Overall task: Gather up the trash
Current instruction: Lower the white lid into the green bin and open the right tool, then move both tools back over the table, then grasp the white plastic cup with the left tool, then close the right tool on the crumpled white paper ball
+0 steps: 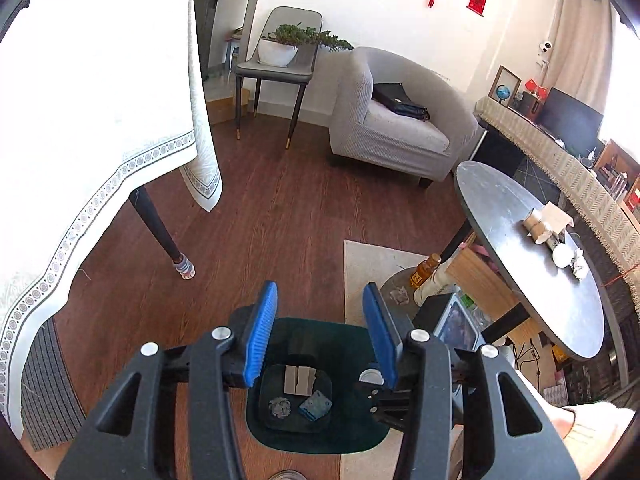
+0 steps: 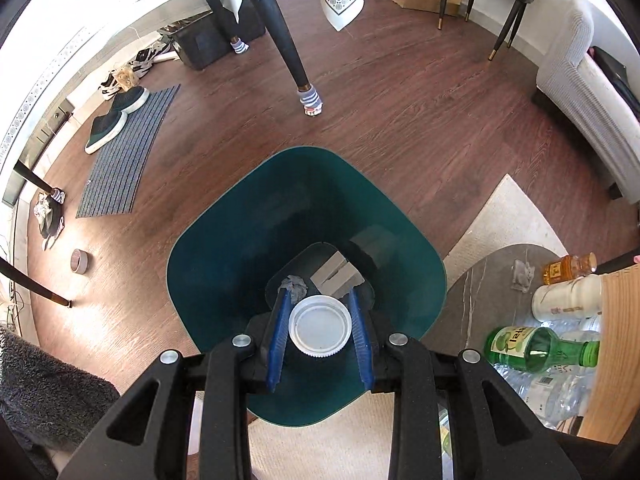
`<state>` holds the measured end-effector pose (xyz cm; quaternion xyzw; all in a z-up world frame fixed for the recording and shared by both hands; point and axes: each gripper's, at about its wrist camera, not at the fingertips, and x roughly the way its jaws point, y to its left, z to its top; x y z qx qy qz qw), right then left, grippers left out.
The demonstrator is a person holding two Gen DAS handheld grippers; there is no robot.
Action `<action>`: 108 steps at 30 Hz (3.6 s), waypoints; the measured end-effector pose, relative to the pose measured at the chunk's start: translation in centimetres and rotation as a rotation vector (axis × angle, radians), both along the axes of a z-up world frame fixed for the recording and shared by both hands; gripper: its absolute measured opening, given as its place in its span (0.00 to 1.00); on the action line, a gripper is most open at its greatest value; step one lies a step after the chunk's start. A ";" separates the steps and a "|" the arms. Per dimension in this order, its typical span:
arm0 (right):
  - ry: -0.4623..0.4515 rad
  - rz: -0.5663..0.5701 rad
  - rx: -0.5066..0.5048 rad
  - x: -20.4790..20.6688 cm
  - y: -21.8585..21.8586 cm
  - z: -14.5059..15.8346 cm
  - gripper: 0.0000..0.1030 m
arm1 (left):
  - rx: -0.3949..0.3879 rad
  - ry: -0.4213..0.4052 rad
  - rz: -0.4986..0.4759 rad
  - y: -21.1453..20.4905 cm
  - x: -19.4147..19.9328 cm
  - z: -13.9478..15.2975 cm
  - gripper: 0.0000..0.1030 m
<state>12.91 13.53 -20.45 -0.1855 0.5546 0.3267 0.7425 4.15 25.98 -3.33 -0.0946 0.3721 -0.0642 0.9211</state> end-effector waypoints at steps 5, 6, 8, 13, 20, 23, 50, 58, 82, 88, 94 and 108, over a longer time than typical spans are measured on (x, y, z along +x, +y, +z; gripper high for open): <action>0.020 0.022 -0.016 -0.4 0.1 -1.1 0.30 | -0.012 -0.036 0.000 -1.1 0.0 1.8 0.47; 0.017 0.023 -0.024 -0.5 0.1 -1.3 0.34 | -0.013 -0.043 0.000 -1.3 0.1 2.1 0.48; 0.016 0.020 -0.030 -0.7 -0.1 -1.6 0.45 | -0.015 -0.055 -0.005 -1.6 0.2 2.5 0.49; 0.013 0.026 -0.007 -1.0 -1.0 -0.6 0.51 | -0.003 -0.080 -0.005 -2.4 0.3 3.7 0.50; -0.084 0.034 0.127 -2.3 -3.2 6.6 0.51 | 0.027 -0.118 0.000 -3.8 0.6 5.4 0.50; -0.165 0.023 0.190 -3.0 -4.8 10.7 0.51 | 0.019 -0.130 -0.011 -4.8 0.8 6.1 0.50; -0.444 -0.419 0.173 -3.8 -32.7 19.1 0.57 | 0.022 -0.158 -0.324 -27.2 4.2 5.7 0.66; -0.443 -0.509 0.163 -4.4 -38.8 18.4 0.62 | 0.002 -0.107 -0.402 -33.1 5.4 3.7 0.66; -0.396 -0.584 0.156 -4.2 -44.0 16.5 0.66 | -0.053 0.047 -0.335 -37.8 9.4 -2.0 0.46; -0.401 -0.586 0.165 -4.1 -43.8 16.8 0.66 | -0.041 0.055 -0.355 -38.0 9.3 -2.0 0.26; -0.393 -0.588 0.158 -3.8 -43.5 16.6 0.66 | -0.014 0.054 -0.362 -38.2 9.3 -2.2 0.11; -0.381 -0.603 0.122 -1.3 -42.9 15.5 0.66 | 0.007 0.020 -0.341 -35.8 8.6 -1.1 0.11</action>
